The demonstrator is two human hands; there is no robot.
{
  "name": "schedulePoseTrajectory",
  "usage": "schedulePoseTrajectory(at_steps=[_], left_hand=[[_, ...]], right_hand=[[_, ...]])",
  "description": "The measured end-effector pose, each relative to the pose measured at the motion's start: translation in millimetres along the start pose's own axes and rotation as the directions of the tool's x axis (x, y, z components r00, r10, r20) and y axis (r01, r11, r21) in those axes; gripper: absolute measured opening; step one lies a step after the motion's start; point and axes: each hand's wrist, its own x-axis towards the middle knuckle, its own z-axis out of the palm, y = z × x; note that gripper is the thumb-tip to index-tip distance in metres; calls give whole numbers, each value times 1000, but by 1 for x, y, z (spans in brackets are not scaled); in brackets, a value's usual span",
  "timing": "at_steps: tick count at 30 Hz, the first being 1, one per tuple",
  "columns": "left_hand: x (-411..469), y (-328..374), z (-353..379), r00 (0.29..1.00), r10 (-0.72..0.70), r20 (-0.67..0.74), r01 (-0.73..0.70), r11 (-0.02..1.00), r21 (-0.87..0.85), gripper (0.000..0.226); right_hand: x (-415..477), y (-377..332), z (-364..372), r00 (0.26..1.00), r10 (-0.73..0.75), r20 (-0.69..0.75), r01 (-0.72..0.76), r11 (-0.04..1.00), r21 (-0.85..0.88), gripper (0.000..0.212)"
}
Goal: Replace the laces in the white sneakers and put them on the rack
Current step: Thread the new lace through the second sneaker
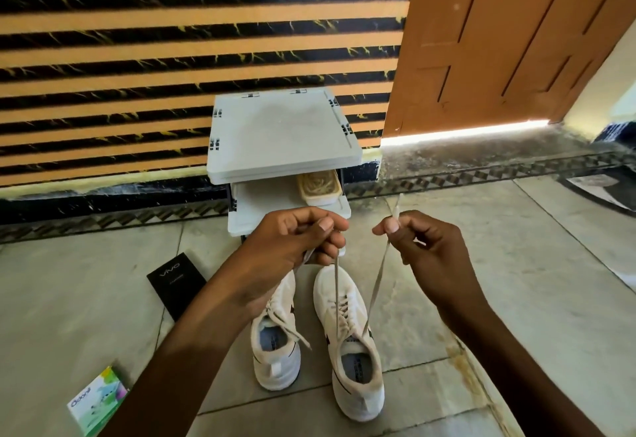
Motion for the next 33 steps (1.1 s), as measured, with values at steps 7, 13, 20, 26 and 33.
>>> schedulePoseTrajectory(at_steps=[7, 13, 20, 26, 33], left_hand=[[-7, 8, 2, 998, 2, 59, -1, 1000, -15, 25], [-7, 3, 10, 990, 113, -83, -101, 986, 134, 21], [0, 0, 12, 950, 298, -97, -239, 889, 390, 27], [-7, -3, 27, 964, 262, -53, -248, 951, 184, 23], [-10, -4, 32, 952, 279, -125, -245, 941, 233, 22]], right_hand=[[-1, -2, 1, 990, -138, -35, 138, 990, -14, 22], [-4, -9, 2, 989, -113, -92, 122, 989, 89, 15], [-5, -14, 4, 993, -83, -79, 95, 982, 165, 21], [-8, -23, 7, 993, -84, -80, 98, 977, 189, 22], [-11, -30, 7, 994, -79, -80, 92, 980, 175, 23]])
